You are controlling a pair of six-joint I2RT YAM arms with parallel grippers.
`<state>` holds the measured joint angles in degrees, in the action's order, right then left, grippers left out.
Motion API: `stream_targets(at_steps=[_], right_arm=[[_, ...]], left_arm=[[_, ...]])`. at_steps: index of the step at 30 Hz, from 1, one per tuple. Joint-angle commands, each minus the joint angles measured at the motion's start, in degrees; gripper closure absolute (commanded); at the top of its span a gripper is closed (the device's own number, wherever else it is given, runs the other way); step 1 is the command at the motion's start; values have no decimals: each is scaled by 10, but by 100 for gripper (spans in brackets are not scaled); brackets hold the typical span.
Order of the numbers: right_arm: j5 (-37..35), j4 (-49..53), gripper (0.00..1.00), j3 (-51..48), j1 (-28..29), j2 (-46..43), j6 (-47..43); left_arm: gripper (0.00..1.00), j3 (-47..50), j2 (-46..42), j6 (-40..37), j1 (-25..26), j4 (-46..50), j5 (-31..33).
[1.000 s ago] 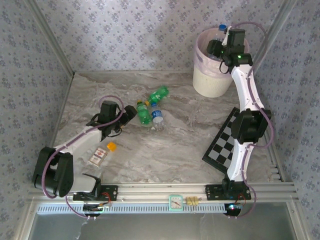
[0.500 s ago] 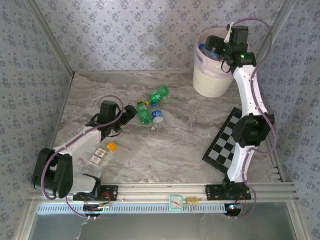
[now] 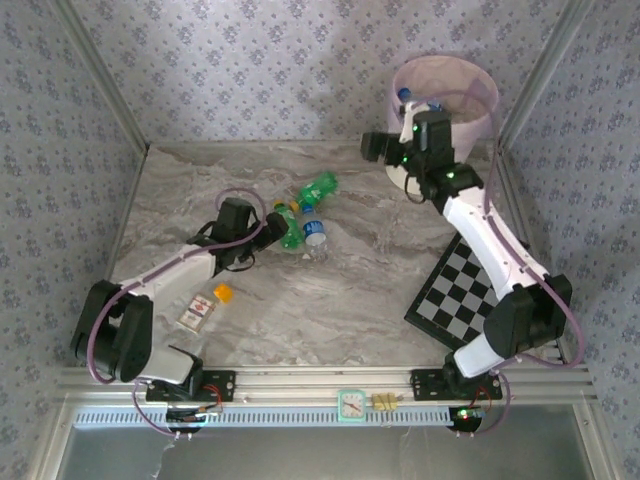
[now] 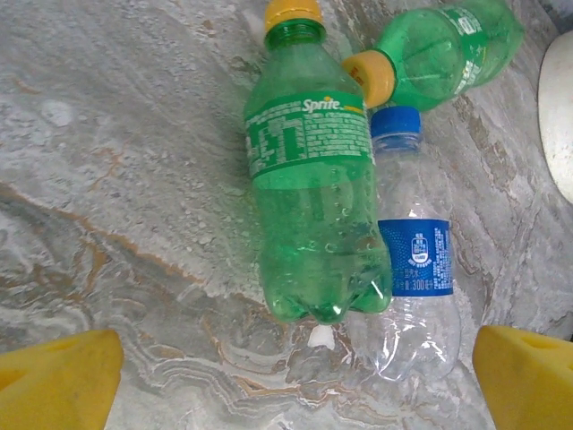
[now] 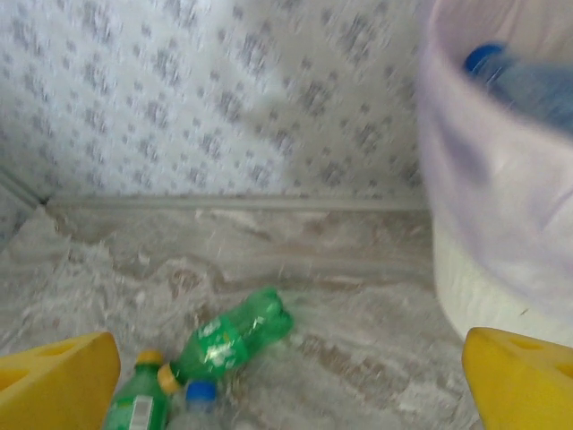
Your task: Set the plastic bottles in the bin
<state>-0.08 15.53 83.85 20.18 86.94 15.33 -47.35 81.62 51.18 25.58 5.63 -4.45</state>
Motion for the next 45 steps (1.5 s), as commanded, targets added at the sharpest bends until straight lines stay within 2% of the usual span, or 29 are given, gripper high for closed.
stream_targets(at_steps=[1, 11, 27, 31, 40, 45], right_arm=[[-28, -43, 0, -53, 30, -25, 26], [-32, -107, 0, -165, 86, -34, 93], [-38, -87, 0, -201, 90, -45, 96], [-39, -90, 0, -204, 90, -44, 97], [-24, -95, 0, -200, 90, -35, 99], [3, -92, 0, -184, 90, -19, 102]], left_arm=[[0, -30, 26, -23, 13, 11, 17], [3, -113, 126, -71, 31, 38, 27], [13, -184, 246, -64, 36, 56, 47], [19, -176, 250, -65, 36, 58, 53], [43, -134, 225, -65, 34, 40, 66], [45, -88, 166, -78, 33, -5, 77]])
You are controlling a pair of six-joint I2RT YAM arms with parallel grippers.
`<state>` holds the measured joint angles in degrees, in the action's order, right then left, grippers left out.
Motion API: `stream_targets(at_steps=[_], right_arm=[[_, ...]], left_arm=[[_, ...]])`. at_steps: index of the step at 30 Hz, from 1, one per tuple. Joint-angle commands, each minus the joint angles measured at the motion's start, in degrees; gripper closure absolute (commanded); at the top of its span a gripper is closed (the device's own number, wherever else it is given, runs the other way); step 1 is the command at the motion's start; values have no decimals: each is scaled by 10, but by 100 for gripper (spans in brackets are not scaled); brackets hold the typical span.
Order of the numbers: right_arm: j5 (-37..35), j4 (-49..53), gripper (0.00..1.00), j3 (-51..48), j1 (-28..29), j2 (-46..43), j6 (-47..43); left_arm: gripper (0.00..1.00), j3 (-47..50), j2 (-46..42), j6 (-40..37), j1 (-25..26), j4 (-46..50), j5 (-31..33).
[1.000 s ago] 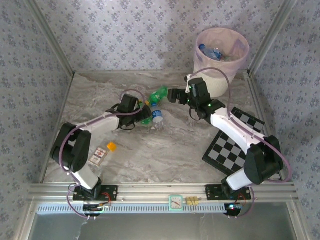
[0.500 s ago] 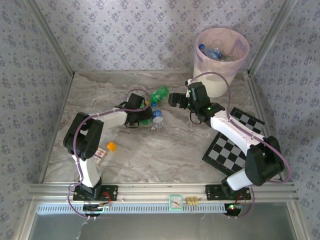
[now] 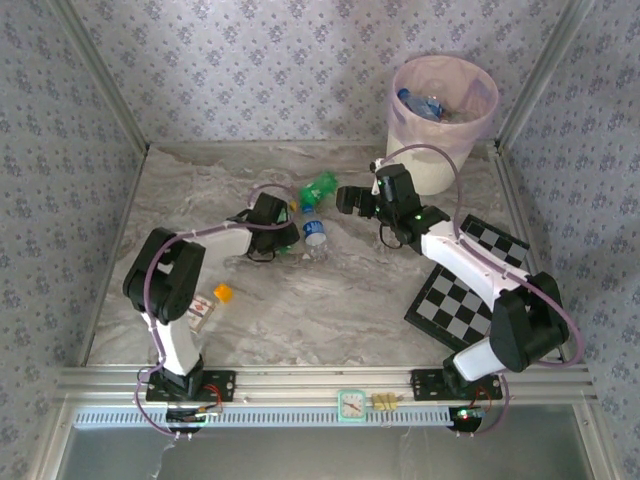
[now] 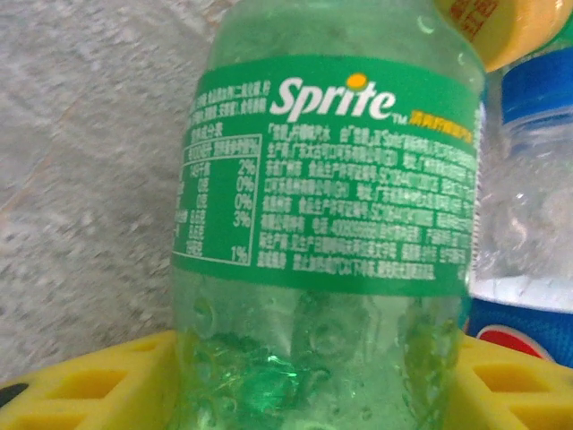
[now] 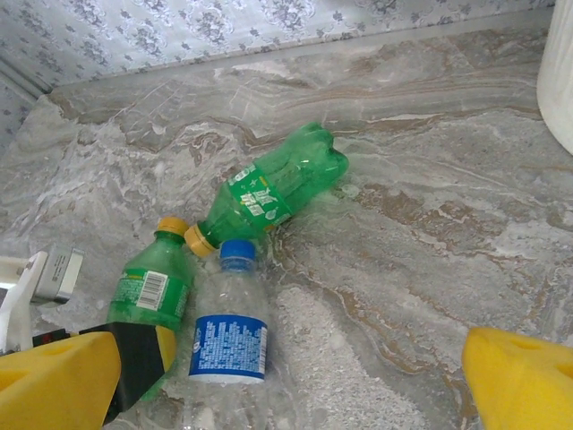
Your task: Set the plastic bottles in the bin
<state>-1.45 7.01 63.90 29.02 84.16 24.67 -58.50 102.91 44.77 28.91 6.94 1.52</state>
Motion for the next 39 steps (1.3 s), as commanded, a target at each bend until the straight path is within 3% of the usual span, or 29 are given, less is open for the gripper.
stream_targets(at_steps=[1, 6, 14, 18, 25, 34, 36, 39], right_arm=[[21, -6, 0, 19, 2, 12, 10], [75, -13, 0, 39, 2, 30, 8], [267, -170, 0, 16, 4, 36, 40], [326, -213, 2, 26, 12, 38, 48], [354, -216, 6, 63, 36, 53, 43], [363, -204, 11, 96, 59, 94, 38], [361, -204, 14, 97, 59, 97, 36], [356, -203, 28, 97, 59, 99, 35]], left_arm=[[45, 32, -63, -18, 0, -25, 19], [45, 82, -156, -67, 0, -83, 12], [45, 129, -280, -164, 0, -184, -78], [46, 128, -312, -180, 0, -204, -122], [47, 122, -339, -180, 8, -227, -176], [47, 118, -339, -184, 34, -236, -188], [47, 121, -341, -185, 38, -236, -187], [47, 124, -344, -184, 41, -236, -182]])
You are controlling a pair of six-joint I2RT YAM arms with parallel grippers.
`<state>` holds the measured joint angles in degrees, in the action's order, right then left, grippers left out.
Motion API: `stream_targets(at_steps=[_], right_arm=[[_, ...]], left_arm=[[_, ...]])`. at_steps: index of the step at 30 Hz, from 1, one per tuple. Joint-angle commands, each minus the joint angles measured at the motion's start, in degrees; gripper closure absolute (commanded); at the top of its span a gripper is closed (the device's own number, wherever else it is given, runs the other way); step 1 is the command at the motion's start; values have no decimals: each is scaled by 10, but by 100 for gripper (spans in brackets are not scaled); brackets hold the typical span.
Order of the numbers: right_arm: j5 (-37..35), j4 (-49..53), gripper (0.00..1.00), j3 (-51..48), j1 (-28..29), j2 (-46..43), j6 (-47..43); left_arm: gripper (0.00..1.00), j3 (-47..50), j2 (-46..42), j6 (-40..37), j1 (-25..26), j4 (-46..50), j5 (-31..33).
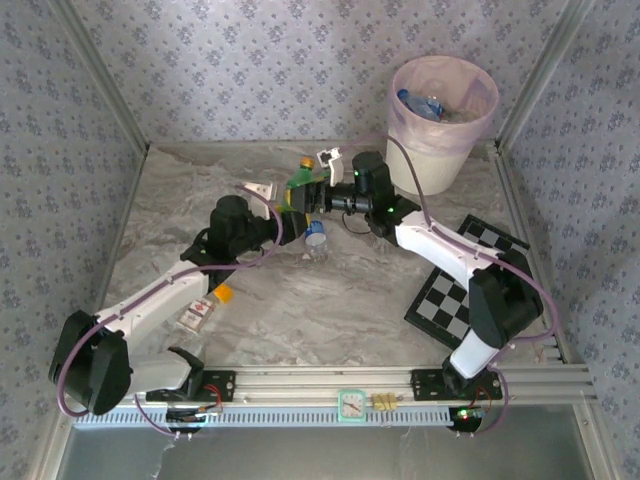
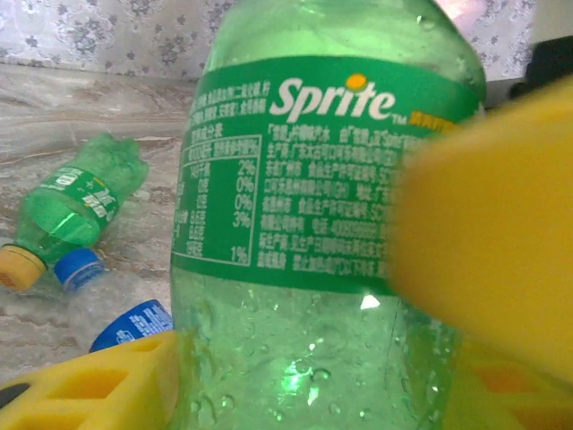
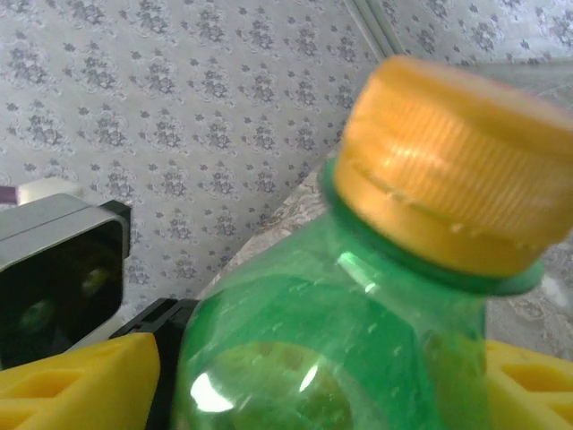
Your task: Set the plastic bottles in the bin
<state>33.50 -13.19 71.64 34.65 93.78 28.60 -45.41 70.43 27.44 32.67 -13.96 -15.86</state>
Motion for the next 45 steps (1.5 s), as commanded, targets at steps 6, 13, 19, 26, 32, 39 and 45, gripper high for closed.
stream_targets(at_steps=[6, 13, 19, 26, 32, 39, 45], right_arm=[[4, -1, 43, 17, 1, 4, -6], [-25, 11, 44, 12, -11, -1, -12], [-140, 125, 45, 24, -37, -5, -79], [-300, 260, 45, 76, -87, -24, -157], [-335, 280, 45, 136, -138, -49, -207], [-361, 253, 45, 251, -197, -30, -240], [-356, 211, 45, 338, -251, 14, -232]], left_arm=[[40, -6, -21, -9, 5, -27, -1], [14, 2, -22, -1, 5, -30, 18], [12, 10, -17, 26, 5, -15, 58], [8, 9, 4, 102, -3, 75, 186], [0, 18, 40, 158, -35, 59, 140], [0, -5, 81, 174, -42, 69, 100], [0, -11, 94, 176, -42, 78, 81]])
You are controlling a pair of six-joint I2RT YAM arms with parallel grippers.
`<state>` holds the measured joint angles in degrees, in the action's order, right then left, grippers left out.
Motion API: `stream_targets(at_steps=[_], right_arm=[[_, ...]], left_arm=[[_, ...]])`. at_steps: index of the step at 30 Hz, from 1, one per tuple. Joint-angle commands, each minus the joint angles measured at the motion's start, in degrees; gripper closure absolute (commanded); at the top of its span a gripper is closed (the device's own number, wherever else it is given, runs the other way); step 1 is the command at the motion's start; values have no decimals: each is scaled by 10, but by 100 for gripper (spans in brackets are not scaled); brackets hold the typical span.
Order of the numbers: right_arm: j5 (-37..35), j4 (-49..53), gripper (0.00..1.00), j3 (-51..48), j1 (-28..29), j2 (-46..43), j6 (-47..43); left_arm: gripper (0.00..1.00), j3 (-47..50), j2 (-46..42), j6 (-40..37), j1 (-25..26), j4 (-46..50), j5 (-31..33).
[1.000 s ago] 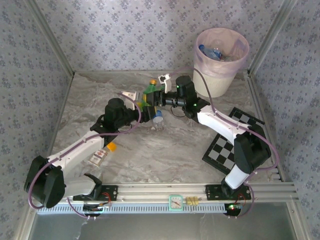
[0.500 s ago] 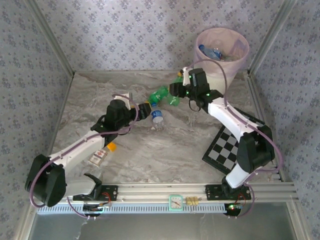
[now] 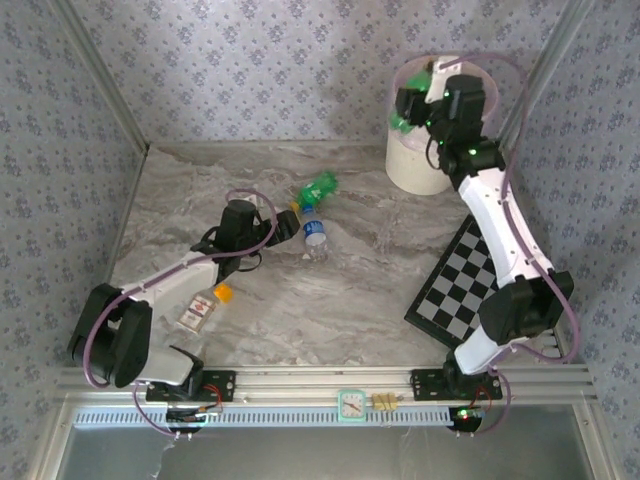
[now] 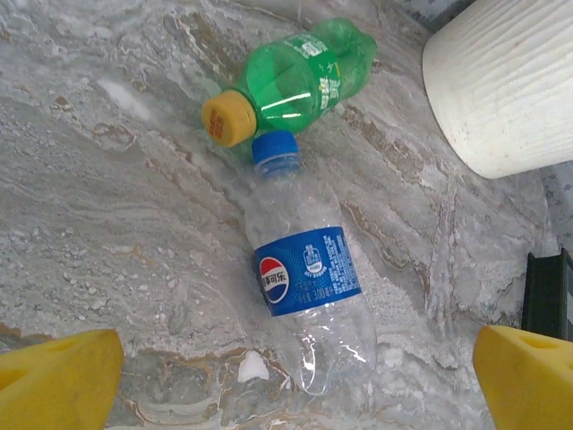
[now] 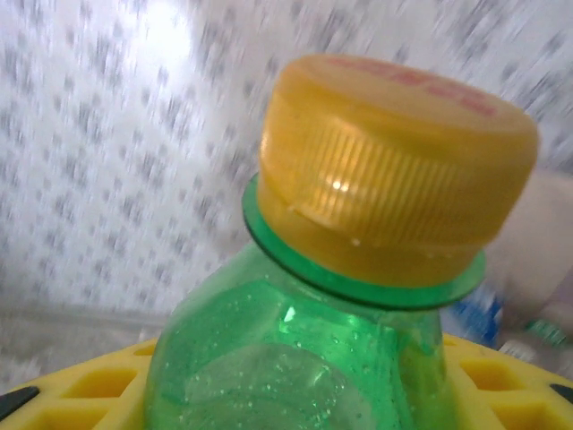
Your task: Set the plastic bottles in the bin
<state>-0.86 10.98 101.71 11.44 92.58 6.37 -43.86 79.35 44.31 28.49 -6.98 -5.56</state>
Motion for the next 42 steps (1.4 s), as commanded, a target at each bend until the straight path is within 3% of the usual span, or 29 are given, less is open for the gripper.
stream_targets(at_steps=[1, 8, 15, 25, 34, 35, 42], right_arm=[[-15, -36, 45, 47, -25, 36, -9], [-31, -42, 45, 141, -65, 135, 31], [-20, 48, 45, 261, -79, 234, 57], [18, 86, 42, 290, -87, 294, 112], [4, 129, 12, 344, -106, 309, 126], [-2, 133, 1, 345, -109, 304, 123], [-65, 147, 0, 309, -116, 252, 77]], left_arm=[[0, -28, 7, 6, 0, 10, -25], [0, -31, 14, 5, 0, 14, -41], [0, -23, 1, -5, 0, 25, -32], [0, -18, -13, -11, -1, 44, -19], [0, -16, -29, -8, -1, 56, -3], [0, -14, -30, -7, -1, 56, -1], [0, -20, -26, -7, -1, 57, 2]])
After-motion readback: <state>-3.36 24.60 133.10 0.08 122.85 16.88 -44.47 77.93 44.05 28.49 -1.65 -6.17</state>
